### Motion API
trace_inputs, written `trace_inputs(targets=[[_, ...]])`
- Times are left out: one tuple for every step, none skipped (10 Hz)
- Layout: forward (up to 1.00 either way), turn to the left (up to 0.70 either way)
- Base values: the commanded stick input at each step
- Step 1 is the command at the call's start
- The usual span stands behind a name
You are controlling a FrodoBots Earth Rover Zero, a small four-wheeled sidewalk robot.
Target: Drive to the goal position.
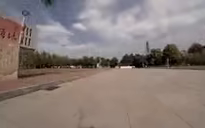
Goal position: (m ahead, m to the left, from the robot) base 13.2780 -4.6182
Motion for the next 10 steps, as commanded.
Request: trace_inputs(targets=[[1.0, 0.02], [1.0, 0.02], [1.0, 0.02], [1.0, 0.02], [1.0, 0.02], [1.0, 0.02], [1.0, 0.02], [1.0, 0.02], [1.0, 0.02], [1.0, 0.02]])
